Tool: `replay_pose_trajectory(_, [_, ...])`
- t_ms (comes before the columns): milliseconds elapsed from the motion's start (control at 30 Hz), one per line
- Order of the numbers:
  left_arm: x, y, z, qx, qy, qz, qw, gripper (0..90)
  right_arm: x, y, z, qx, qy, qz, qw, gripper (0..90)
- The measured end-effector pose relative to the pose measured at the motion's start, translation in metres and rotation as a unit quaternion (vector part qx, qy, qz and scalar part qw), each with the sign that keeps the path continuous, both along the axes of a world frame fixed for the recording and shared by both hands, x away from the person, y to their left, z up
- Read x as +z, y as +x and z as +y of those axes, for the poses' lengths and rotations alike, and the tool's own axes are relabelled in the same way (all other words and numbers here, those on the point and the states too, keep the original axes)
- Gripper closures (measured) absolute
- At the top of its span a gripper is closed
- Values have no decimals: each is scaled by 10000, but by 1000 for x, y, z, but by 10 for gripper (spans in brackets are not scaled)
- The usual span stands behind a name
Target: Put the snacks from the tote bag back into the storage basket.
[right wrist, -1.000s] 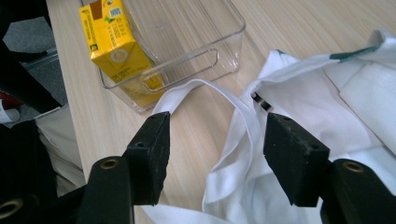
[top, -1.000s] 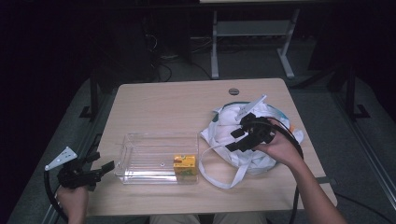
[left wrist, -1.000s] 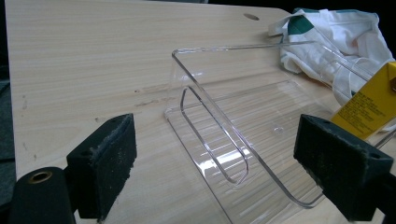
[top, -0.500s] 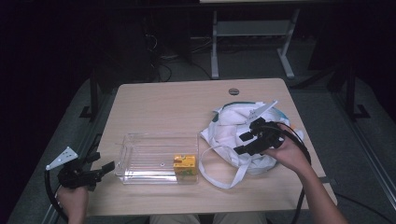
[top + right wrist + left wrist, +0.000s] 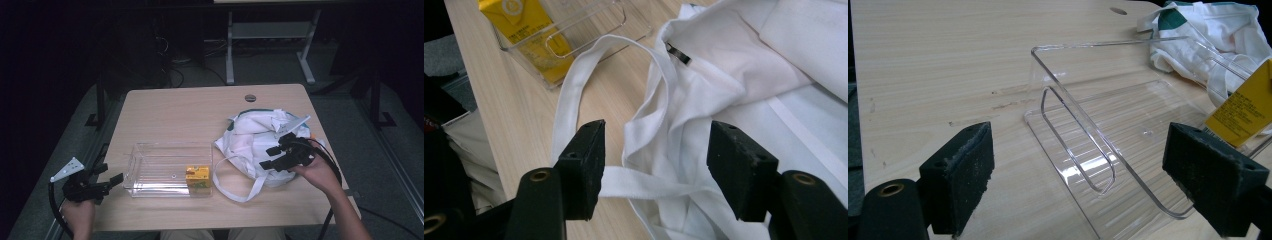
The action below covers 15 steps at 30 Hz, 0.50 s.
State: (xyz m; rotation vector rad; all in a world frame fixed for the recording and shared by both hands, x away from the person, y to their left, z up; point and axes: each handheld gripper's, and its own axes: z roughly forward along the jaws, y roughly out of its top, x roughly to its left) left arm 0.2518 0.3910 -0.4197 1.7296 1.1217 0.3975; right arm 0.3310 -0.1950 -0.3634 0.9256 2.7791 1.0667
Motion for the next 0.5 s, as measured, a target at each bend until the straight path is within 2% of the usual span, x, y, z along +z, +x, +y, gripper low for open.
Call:
replay_pose_trajectory(100, [0, 0, 0, -14, 7, 2, 10000, 128, -2, -2, -8, -86, 38, -62, 9999, 397])
replay_pose_trajectory(500, [-1, 0, -1, -36, -33, 35, 10000, 128, -9, -9, -24, -332, 114, -68, 9994, 392])
